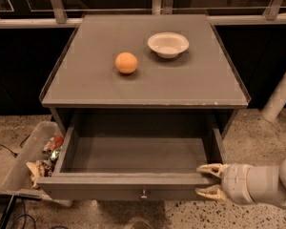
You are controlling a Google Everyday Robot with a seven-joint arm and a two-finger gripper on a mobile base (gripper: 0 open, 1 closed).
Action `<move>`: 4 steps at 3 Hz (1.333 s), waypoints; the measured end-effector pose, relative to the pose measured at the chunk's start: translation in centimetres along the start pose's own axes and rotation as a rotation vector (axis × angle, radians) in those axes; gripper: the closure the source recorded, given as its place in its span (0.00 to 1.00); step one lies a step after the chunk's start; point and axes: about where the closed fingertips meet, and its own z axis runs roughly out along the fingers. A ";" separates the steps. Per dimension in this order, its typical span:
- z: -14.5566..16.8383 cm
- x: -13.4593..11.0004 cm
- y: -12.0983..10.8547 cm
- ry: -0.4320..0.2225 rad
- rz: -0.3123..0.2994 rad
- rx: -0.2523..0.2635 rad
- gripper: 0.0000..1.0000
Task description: Open top drawer
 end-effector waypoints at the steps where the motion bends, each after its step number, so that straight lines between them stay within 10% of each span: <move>1: -1.3 1.2 2.5 -0.011 0.019 0.005 0.85; 3: -2.2 0.6 4.3 -0.016 0.015 -0.004 1.00; 4: -2.2 0.6 4.3 -0.016 0.015 -0.004 0.81</move>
Offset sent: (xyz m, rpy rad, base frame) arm -0.1340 -0.0611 -0.0095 0.0230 -0.0071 -0.1031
